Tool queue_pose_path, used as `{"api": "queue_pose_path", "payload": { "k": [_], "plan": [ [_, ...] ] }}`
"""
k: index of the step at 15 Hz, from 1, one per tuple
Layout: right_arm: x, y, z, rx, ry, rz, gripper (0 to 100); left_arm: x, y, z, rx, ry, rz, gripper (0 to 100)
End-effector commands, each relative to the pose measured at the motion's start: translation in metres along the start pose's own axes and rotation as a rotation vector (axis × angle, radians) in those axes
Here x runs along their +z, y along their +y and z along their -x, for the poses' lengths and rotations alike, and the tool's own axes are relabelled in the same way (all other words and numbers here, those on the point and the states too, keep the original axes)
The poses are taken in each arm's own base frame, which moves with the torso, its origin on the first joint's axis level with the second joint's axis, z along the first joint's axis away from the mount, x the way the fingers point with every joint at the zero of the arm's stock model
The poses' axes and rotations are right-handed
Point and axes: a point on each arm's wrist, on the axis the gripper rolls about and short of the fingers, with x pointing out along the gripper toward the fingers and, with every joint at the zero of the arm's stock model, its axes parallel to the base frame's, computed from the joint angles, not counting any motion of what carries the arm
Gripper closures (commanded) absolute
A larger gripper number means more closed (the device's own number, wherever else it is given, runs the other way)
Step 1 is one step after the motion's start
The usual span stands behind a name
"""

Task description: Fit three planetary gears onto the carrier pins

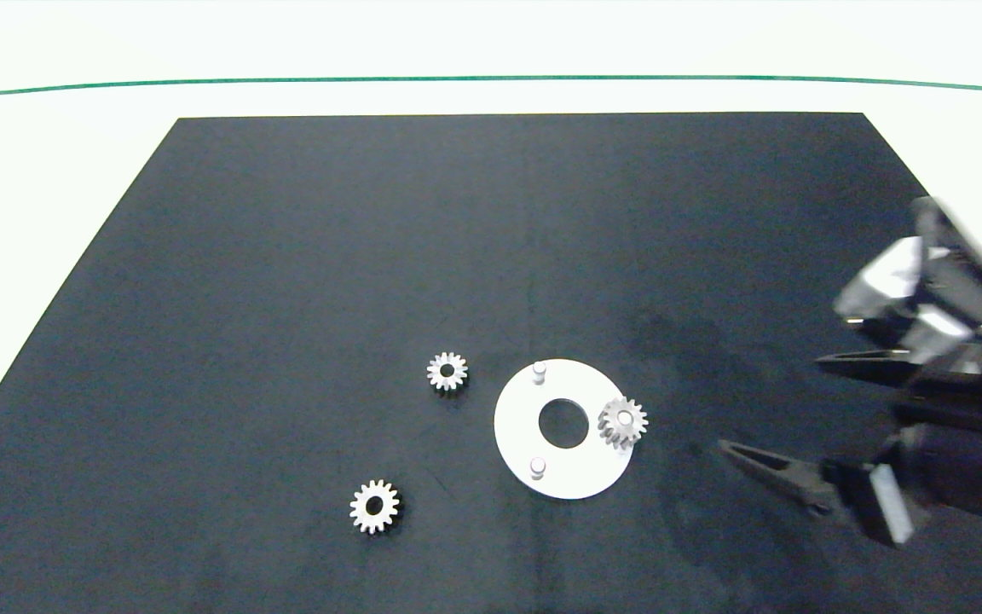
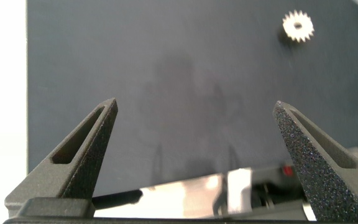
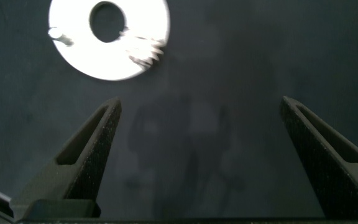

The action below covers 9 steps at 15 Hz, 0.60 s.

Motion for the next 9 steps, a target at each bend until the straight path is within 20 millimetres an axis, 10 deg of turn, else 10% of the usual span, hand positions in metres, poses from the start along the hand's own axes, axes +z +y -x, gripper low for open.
{"api": "queue_pose_path", "payload": {
  "k": [1,5,9],
  "plan": [
    [-0.090,-0.050,0.141,-0.292,-0.188,-0.132,0,-0.004,0.001,-0.042,-0.094,0.149,-0.051,0],
    [-0.135,-0.039,0.191,-0.485,-0.262,-0.197,0,-0.008,-0.008,-0.107,-0.290,0.174,-0.212,0],
    [-0.151,-0.029,0.196,-0.561,-0.261,-0.222,0,0.005,-0.024,-0.153,-0.389,0.215,-0.252,0]
  ]
}}
